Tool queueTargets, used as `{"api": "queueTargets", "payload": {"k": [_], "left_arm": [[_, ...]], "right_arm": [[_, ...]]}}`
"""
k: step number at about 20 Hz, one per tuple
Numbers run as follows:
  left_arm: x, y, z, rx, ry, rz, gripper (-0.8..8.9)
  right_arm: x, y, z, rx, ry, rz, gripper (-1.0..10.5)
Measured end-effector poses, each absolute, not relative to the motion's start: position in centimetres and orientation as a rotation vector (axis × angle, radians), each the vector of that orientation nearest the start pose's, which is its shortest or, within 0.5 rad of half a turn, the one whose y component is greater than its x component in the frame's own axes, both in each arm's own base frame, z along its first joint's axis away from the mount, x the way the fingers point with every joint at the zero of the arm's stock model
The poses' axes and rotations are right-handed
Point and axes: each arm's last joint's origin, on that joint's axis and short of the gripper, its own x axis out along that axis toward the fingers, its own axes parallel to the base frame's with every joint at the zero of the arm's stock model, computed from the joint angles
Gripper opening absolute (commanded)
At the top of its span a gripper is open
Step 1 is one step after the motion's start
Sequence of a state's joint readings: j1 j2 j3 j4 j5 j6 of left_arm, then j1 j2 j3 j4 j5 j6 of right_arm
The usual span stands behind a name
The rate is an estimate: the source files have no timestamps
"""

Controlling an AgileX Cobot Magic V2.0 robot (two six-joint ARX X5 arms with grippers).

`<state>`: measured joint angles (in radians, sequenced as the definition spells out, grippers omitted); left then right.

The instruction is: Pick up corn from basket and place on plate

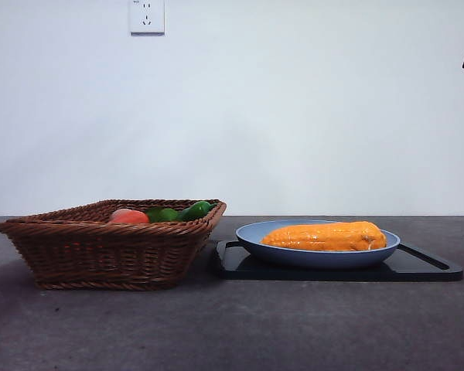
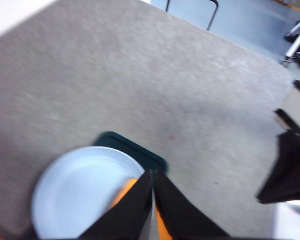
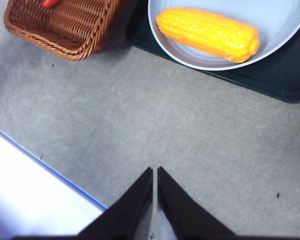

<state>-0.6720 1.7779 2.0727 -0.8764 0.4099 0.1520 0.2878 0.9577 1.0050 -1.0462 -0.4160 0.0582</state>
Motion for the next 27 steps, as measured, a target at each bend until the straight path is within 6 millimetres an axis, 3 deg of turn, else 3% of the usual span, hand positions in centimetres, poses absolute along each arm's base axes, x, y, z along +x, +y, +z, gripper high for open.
{"api": "queueTargets", "payload": {"k": [2, 4, 9, 11, 14, 18, 20, 22, 27], "left_arm": [[28.8, -22.5, 44.6, 0.225, 0.477, -1.019, 0.08], [28.8, -19.7, 46.3, 0.208, 0.426, -0.954, 0.08], [25.4, -10.9, 51.7, 0.166, 0.241, -0.748, 0.08], [23.5, -7.7, 52.3, 0.156, 0.211, -0.653, 0.08], [20.5, -3.9, 51.5, 0.149, 0.149, -0.509, 0.08], [14.9, -0.5, 47.6, 0.169, -0.006, -0.312, 0.08], [13.0, 0.3, 44.2, 0.177, -0.053, -0.178, 0.08], [11.7, 0.7, 40.6, 0.163, -0.077, -0.086, 0.08], [10.4, 0.7, 31.1, 0.108, -0.025, -0.076, 0.08]], "right_arm": [[15.1, 5.7, 31.2, 0.116, 1.035, 0.614, 0.0], [15.1, 5.7, 31.2, 0.116, 1.035, 0.614, 0.0], [15.1, 5.7, 31.2, 0.116, 1.035, 0.614, 0.0], [15.1, 5.7, 31.2, 0.116, 1.035, 0.614, 0.0], [15.1, 5.7, 31.2, 0.116, 1.035, 0.614, 0.0], [15.1, 5.7, 31.2, 0.116, 1.035, 0.614, 0.0], [15.1, 5.7, 31.2, 0.115, 1.035, 0.614, 0.0], [15.1, 5.7, 31.2, 0.115, 1.035, 0.614, 0.0], [15.1, 5.7, 31.2, 0.115, 1.035, 0.614, 0.0]]}}
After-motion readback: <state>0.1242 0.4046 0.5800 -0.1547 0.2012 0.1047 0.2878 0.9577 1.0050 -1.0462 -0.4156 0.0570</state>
